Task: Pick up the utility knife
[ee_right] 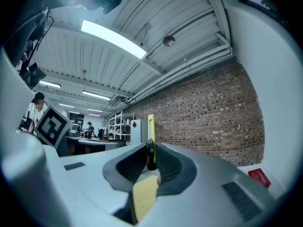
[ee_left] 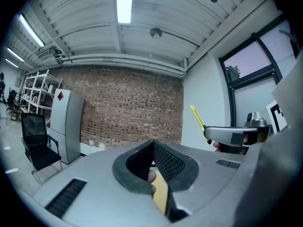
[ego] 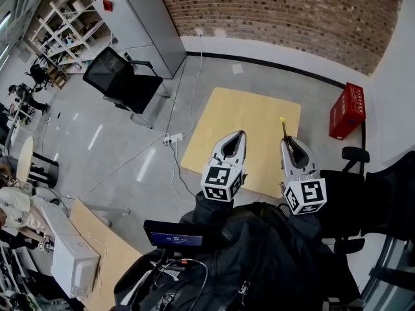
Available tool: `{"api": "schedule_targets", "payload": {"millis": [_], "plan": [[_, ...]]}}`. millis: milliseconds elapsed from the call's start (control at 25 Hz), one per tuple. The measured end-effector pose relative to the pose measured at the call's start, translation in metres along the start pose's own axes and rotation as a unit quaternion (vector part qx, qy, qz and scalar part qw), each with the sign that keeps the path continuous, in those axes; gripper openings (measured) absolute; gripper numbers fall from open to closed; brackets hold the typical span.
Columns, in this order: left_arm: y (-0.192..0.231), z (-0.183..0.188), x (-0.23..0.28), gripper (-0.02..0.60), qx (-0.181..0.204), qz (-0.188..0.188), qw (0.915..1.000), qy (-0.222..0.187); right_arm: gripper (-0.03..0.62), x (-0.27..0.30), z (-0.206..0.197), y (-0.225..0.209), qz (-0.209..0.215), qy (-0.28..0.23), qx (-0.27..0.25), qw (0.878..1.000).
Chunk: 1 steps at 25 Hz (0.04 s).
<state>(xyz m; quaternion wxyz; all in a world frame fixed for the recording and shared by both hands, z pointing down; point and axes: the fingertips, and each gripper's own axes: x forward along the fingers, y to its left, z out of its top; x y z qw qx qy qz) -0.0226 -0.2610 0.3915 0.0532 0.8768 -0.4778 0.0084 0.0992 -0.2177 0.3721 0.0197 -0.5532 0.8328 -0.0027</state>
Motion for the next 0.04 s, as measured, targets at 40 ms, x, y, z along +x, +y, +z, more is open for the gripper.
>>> {"api": "schedule_targets", "payload": {"millis": [40], "plan": [[0.0001,0.0001,0.0000,0.000,0.000,0.000,1.0000,0.000,0.063,0.0003,0.0000,0.0003,0.000,0.000,0.000,1.000]]}}
